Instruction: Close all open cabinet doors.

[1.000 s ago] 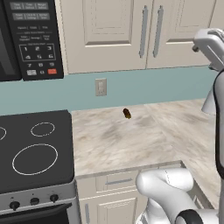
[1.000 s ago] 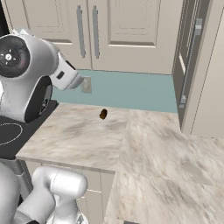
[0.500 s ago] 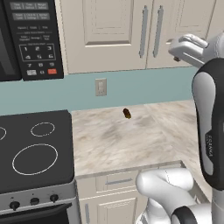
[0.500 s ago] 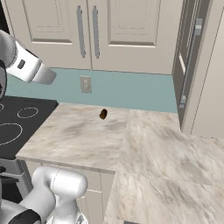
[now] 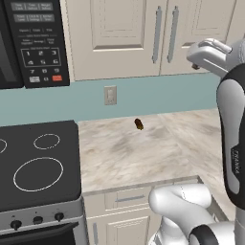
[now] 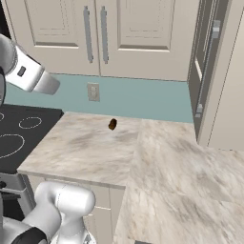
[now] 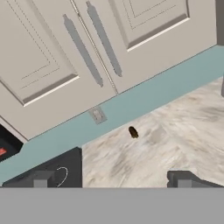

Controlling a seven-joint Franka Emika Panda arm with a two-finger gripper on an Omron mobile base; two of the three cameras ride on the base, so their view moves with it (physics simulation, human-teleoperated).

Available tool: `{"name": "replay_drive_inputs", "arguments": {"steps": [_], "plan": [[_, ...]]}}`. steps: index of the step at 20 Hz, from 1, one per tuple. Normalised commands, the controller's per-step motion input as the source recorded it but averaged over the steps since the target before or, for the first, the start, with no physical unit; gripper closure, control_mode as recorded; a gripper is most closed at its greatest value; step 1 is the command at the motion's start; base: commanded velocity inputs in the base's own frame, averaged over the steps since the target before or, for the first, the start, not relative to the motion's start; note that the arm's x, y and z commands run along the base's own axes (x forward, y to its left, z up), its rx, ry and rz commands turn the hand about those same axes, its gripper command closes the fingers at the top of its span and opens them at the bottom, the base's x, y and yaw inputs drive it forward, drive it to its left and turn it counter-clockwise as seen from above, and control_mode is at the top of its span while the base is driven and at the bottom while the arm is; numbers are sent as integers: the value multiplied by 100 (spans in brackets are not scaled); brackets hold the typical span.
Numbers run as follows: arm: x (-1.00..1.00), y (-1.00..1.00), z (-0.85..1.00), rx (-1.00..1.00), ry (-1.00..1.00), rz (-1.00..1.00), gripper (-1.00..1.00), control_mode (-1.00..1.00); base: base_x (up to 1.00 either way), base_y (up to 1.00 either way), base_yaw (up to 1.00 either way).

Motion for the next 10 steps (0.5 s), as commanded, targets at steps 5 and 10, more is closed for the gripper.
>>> {"name": "replay_drive_inputs", "arguments": {"steps": [5,10], "plan": [[22,-1,-43,0,0,4,-100,-100,0,0,0],[10,0,-42,0,-1,3,-100,-100,0,0,0]]}}
